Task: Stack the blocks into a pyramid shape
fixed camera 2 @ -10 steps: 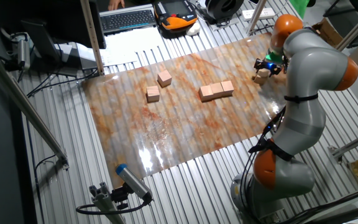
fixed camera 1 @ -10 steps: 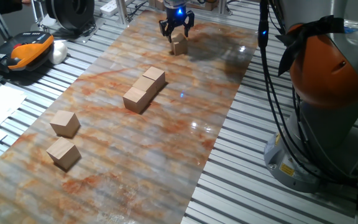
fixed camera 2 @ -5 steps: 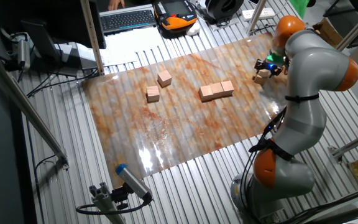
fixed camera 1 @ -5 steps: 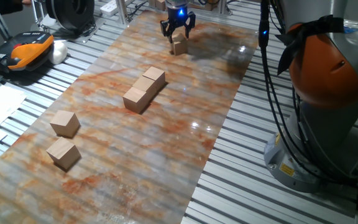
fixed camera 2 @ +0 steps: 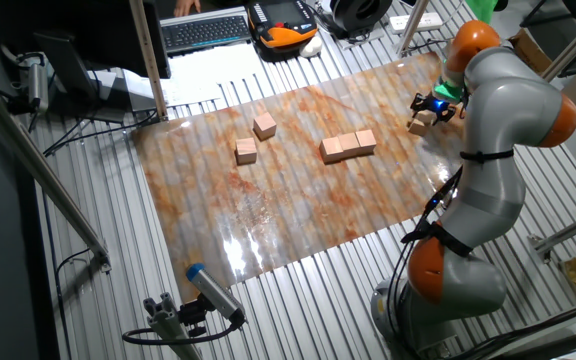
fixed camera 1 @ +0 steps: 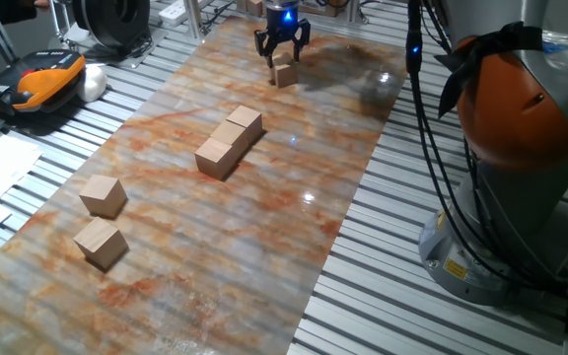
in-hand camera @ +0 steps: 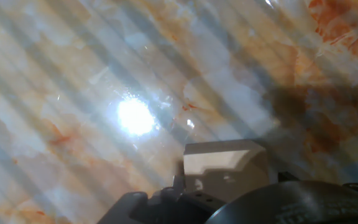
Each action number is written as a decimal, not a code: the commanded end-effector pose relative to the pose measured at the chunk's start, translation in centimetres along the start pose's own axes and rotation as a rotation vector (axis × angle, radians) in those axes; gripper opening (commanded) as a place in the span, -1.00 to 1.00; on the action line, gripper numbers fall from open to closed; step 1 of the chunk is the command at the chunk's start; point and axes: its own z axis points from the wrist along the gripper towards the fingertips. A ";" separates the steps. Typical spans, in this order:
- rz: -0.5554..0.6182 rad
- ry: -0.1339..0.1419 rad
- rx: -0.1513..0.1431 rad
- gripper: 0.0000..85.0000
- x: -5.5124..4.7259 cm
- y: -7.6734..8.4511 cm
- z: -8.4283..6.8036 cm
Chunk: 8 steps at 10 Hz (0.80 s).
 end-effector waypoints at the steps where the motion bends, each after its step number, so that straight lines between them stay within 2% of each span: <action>1: -0.007 -0.002 0.006 0.60 0.0 0.1 0.0; 4: -0.034 -0.014 0.026 0.60 0.1 0.2 0.1; 8: -0.040 -0.019 0.033 0.60 0.1 0.3 0.4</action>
